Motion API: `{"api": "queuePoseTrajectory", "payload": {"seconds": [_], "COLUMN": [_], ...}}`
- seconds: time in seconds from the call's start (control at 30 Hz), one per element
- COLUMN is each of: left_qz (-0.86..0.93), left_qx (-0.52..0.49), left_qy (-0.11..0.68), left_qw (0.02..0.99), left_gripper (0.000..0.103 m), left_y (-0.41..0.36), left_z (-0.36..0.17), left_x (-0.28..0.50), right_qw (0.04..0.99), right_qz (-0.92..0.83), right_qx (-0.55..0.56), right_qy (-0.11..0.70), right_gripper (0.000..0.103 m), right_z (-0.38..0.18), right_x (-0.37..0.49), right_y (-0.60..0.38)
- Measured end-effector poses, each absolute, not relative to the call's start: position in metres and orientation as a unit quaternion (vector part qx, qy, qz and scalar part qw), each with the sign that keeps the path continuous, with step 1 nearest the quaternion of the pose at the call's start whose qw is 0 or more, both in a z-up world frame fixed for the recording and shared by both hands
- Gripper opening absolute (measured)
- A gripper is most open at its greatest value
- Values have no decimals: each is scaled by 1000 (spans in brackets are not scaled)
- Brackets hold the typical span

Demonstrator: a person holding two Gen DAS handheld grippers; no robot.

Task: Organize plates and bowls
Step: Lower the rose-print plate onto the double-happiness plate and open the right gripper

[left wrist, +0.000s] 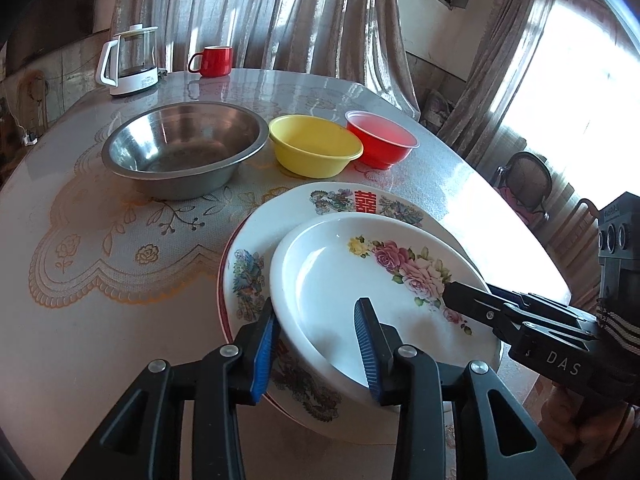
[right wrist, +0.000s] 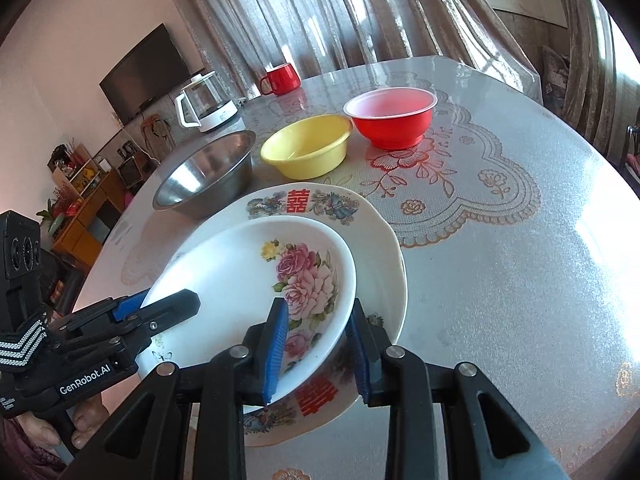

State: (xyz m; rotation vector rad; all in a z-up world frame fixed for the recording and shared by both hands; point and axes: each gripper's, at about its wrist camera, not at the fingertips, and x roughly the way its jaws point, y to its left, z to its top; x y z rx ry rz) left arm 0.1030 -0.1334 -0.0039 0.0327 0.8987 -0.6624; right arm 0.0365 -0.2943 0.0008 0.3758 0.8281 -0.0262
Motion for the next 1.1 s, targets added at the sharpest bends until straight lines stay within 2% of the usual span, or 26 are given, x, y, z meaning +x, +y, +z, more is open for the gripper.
{"api": "queuePoseTrajectory", "payload": {"seconds": [1.0, 1.1], "left_qz": [-304, -293], "left_qx": [6, 7], "left_qy": [412, 412], "left_qw": [859, 863], "left_gripper": [44, 49], "left_y": [-115, -111], "left_z": [4, 6], "left_x": [85, 84], "right_qw": [907, 907], "right_qz": [-31, -33], "right_qx": [153, 154], "right_qy": [390, 391], "right_gripper": [35, 35], "right_z": [9, 9], "right_x": [29, 29], "right_y": [-282, -282]}}
